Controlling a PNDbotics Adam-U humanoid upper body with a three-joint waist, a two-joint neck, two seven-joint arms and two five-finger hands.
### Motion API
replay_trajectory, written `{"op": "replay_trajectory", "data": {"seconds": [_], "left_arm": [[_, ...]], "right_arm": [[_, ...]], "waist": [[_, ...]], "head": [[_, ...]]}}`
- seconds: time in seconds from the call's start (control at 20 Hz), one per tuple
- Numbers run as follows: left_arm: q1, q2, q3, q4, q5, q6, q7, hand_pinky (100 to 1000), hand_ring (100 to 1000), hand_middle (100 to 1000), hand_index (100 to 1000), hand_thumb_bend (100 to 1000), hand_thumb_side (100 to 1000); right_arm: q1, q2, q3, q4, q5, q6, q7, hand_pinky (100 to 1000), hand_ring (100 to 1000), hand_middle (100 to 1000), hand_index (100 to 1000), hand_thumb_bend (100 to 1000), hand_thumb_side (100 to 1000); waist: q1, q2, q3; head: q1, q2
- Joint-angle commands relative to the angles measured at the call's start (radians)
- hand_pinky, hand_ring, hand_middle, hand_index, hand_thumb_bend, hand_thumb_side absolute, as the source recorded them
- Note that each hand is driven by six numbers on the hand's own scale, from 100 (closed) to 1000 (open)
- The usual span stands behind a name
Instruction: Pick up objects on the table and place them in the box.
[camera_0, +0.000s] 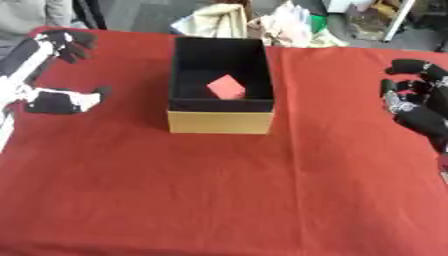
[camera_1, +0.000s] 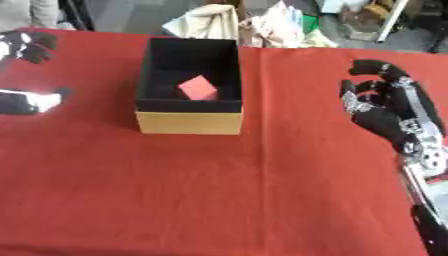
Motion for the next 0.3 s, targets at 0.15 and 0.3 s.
{"op": "replay_trajectory", "data": {"seconds": [0.15,0.3], "left_arm": [[-0.002,0.009,0.02,-0.023,0.004,0.01,0.006,725,729,737,869,435,146],[0.009,0.001,0.024,-0.021,0.005,0.012,0.004,724,729,737,869,435,146]], "right_arm": [[-0.008,-0.024,-0.013,-0.01,0.003,-0.001,-0.003,430,540,683,766,157,100],[-0.007,-0.024,-0.012,-0.009,0.004,-0.001,-0.003,430,540,684,766,157,100]], "waist": [[0.001,-0.015,-0.001],[0.0,-0.015,0.002]], "head": [[-0.001,0.004],[0.001,0.005]]}}
